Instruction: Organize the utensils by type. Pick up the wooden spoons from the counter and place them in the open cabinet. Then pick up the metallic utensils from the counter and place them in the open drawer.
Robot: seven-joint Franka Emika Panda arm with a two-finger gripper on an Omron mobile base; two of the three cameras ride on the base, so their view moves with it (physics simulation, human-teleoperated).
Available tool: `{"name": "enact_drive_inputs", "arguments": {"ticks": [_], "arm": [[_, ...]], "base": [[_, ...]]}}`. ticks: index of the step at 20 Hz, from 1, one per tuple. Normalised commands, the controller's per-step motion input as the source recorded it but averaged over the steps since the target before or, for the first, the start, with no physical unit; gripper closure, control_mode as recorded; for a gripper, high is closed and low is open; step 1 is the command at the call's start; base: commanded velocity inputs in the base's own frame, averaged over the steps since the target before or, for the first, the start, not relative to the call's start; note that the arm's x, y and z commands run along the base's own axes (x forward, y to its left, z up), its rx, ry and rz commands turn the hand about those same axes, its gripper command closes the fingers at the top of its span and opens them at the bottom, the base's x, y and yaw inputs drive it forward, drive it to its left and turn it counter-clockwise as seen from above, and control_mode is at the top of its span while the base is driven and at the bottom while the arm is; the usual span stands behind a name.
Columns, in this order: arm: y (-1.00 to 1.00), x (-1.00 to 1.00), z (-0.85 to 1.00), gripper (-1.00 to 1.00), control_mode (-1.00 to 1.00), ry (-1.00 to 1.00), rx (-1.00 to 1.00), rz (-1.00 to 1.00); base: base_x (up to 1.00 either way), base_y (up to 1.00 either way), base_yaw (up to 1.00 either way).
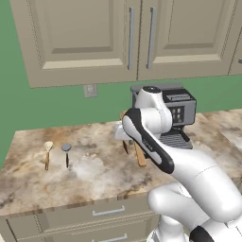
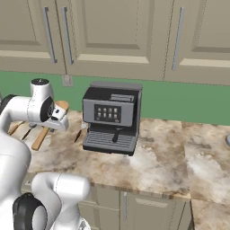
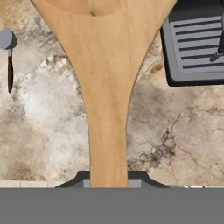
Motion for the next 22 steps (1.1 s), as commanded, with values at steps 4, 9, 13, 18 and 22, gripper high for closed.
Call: {"name": "enact_drive_inputs", "arguments": {"ticks": [4, 9, 13, 18, 22], "arm": [[0.0, 0.0, 0.0, 1.0, -1.0, 0.0, 0.0, 0.0], [0.0, -0.07, 0.0, 1.0, 1.0, 0.0, 0.0, 0.0], [0.0, 0.0, 0.0, 1.0, 1.0, 0.0, 0.0, 0.0], [0.0, 0.0, 0.0, 1.0, 1.0, 0.0, 0.0, 0.0], [0.0, 0.0, 0.0, 1.0, 1.0, 0.0, 0.0, 0.0]], "base": [[0.0, 0.0, 0.0], [-0.14, 0.0, 0.0], [-0.56, -0.01, -0.09], [-0.48, -0.04, -0.45], [-0.05, 0.01, -0.94]]}}
